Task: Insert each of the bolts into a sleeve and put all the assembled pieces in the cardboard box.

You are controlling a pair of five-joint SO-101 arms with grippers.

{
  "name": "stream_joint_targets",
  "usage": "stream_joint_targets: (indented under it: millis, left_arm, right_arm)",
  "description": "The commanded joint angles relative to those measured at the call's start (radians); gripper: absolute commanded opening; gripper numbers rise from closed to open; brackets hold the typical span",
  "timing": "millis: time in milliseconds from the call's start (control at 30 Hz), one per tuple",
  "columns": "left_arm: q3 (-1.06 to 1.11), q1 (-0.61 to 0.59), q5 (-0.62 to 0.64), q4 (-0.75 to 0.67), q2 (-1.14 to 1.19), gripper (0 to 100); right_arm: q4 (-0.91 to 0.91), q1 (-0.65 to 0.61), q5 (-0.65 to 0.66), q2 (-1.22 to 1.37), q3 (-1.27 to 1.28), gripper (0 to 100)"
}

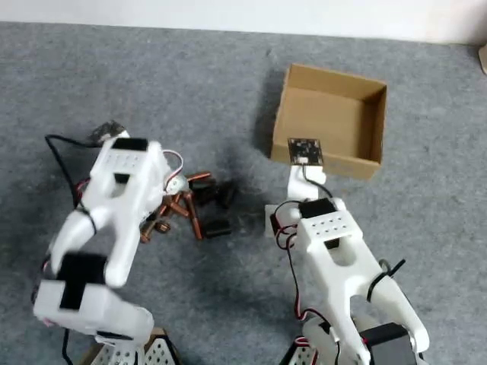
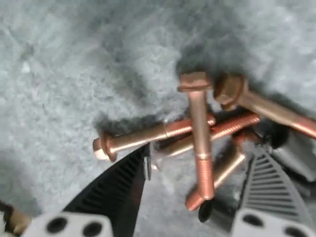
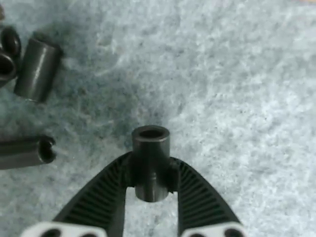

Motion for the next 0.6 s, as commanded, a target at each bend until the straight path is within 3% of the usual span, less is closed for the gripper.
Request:
stream_joint_targets:
  millis: [0, 233, 400, 567]
  left_arm:
    - [-0.151, -0.018, 0.011, 0.074, 0.105, 30]
    - [-0.240, -0.065, 0.061, 0.098, 0.228, 29]
    - [-0.257, -0.097, 0.074, 0.114, 0.237, 5]
    - [-0.254, -0.093, 0.069, 0.115, 0.232, 3]
  right_arm:
    - [-0.018, 0.012, 0.012, -0.039, -0.004, 0.4]
    - [-0.018, 0.012, 0.012, -0.039, -0.004, 0.4]
    - [-0.018, 0.012, 0.012, -0.039, -0.004, 0.4]
    - [-0.018, 0.012, 0.012, -0.039, -0.004, 0.4]
